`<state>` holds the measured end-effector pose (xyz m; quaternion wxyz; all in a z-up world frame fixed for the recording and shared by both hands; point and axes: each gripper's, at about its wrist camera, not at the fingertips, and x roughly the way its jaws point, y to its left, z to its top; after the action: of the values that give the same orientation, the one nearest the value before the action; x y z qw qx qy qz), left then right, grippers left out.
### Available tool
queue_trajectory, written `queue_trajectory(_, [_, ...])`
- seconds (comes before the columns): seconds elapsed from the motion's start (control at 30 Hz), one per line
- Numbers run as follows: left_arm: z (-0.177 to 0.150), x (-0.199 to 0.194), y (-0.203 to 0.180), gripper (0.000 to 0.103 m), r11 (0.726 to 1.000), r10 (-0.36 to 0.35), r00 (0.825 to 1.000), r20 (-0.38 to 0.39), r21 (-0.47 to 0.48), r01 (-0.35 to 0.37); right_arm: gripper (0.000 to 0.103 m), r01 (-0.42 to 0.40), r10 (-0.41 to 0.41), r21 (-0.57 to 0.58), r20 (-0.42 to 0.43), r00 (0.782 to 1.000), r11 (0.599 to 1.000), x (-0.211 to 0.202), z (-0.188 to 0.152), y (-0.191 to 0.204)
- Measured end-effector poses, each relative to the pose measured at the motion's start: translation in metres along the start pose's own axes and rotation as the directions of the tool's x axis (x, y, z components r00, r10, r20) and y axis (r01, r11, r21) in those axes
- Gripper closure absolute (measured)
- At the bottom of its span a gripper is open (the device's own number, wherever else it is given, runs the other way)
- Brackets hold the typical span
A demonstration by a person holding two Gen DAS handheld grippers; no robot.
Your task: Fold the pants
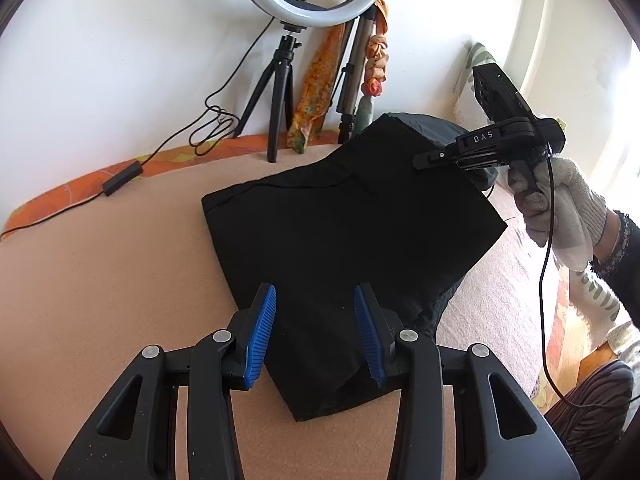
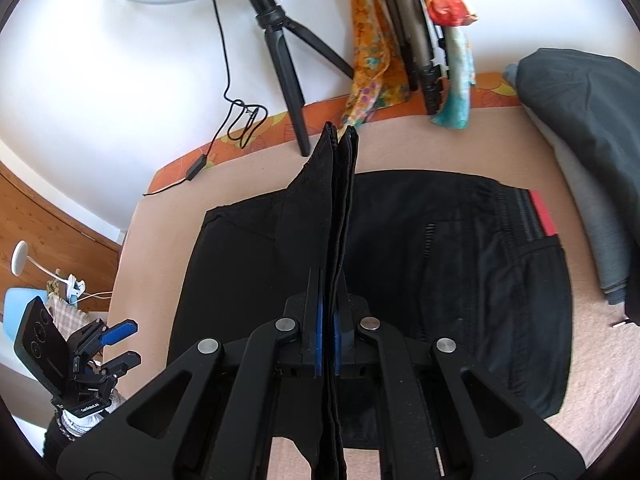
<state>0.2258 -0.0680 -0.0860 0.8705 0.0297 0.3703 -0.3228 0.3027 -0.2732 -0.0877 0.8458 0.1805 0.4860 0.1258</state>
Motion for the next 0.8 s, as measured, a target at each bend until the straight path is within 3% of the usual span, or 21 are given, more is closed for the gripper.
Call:
queue_trajectory(0.2, [-0.003,0.036,-0.025,0.064,0.998,-0.038,0.997,-0.066,0.049,0.041,0.098,0.042,-0.040,0.076,-0.024,0.999,0.996,0.007,-0.004,-0.048])
queue_trajectory(0.5, [-0.029,0.067,-0.036,0.064,0.996,-0.016,0.985,-0.171,0.083,0.031,0.098,0.139,-0.137,0.042,-0.032,0.990,0.989,0.017,0.004,-0.071])
queue_trajectory(0.6, [-0.034,0.065,-0.036,0.064,0.997,-0.023,0.986,-0.166,0.066,0.034,0.098,0.138,-0.136,0.062,-0.035,0.990,0.989,0.022,0.004,-0.081])
queue_trajectory(0.73, [-0.034,0.046,-0.029,0.063,1.000,-0.013,0.993,-0.121,0.011,0.014,0.097,0.217,-0.216,0.007,-0.029,0.976,0.976,0.024,0.001,-0.073])
queue_trajectory(0.8, [-0.036,0.033,-0.021,0.053,1.000,0.017,0.996,-0.091,-0.021,-0.019,0.087,0.258,-0.258,-0.009,0.011,0.966,0.966,0.012,0.000,-0.065])
